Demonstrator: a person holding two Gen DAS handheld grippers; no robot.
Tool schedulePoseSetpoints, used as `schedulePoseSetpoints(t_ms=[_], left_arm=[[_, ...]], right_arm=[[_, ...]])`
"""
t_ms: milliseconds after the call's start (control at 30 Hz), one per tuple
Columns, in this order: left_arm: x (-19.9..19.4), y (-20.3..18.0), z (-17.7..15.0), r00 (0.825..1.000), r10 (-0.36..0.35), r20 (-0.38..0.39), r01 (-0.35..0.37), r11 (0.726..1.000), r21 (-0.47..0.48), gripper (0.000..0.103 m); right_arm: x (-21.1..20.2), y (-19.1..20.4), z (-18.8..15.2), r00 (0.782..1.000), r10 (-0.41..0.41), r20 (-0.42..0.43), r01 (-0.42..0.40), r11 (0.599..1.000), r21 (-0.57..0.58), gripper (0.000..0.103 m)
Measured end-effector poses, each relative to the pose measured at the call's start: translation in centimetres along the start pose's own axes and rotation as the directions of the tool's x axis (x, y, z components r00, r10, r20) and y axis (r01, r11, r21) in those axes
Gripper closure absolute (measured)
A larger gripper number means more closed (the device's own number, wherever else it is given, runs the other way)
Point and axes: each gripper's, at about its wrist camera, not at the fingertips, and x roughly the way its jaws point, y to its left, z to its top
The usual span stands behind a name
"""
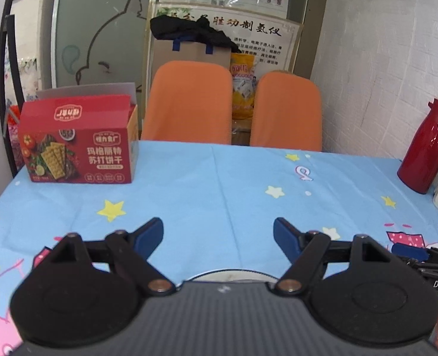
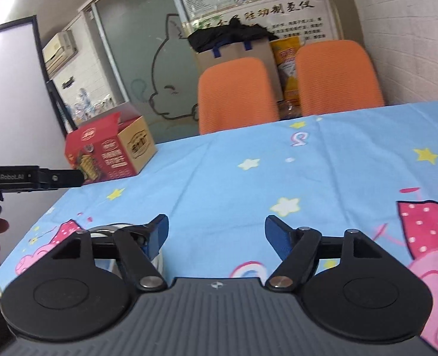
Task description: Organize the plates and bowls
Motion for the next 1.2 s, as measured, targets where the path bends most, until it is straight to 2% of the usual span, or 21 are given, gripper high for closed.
schedulePoseSetpoints(t_ms=[133, 233, 367, 600, 800, 900, 1067, 1200], left_arm=[[0.9, -2.1, -1.1, 1.000, -0.001, -0.008, 0.001, 1.000, -0.030, 0.027], [1.2, -3.6, -2.2, 0.999, 0.051, -0.008, -0.051, 0.998, -0.022, 0.027], [0.6, -5.4, -3.8, 0.996, 0.087, 0.007, -0.087, 0.996, -0.013, 0.027], [-2.6, -8.6, -6.4, 0.989, 0.142, 0.038, -0.143, 0.989, 0.022, 0.027], [-6.6, -9.9, -10.7, 0.994, 0.103, 0.033, -0.106, 0.991, 0.076, 0.027], [-8.2, -10.0, -13.2, 0.994, 0.106, 0.006, -0.106, 0.991, 0.076, 0.027], [-9.1, -9.4, -16.8, 0.992, 0.112, -0.053, -0.109, 0.992, 0.056, 0.027], [-9.2, -9.1, -18.9, 0.989, 0.123, -0.078, -0.118, 0.991, 0.062, 0.027]], right_arm=[[-1.2, -3.4, -0.5, 0.992, -0.121, 0.045, 0.119, 0.992, 0.049, 0.000], [-2.3, -5.5, -1.2, 0.979, -0.195, 0.063, 0.190, 0.978, 0.084, 0.000], [-3.8, -7.1, -2.3, 0.964, -0.251, 0.084, 0.240, 0.963, 0.123, 0.000], [-6.2, -6.3, -4.1, 0.969, -0.205, 0.140, 0.181, 0.969, 0.165, 0.000], [-7.9, -3.5, -5.9, 0.976, -0.144, 0.161, 0.123, 0.983, 0.133, 0.000], [-9.0, -2.5, -6.8, 0.975, -0.141, 0.172, 0.120, 0.985, 0.125, 0.000], [-9.7, -1.5, -8.5, 0.978, -0.157, 0.137, 0.138, 0.981, 0.139, 0.000], [-10.1, -0.6, -10.0, 0.987, -0.123, 0.108, 0.106, 0.983, 0.149, 0.000]])
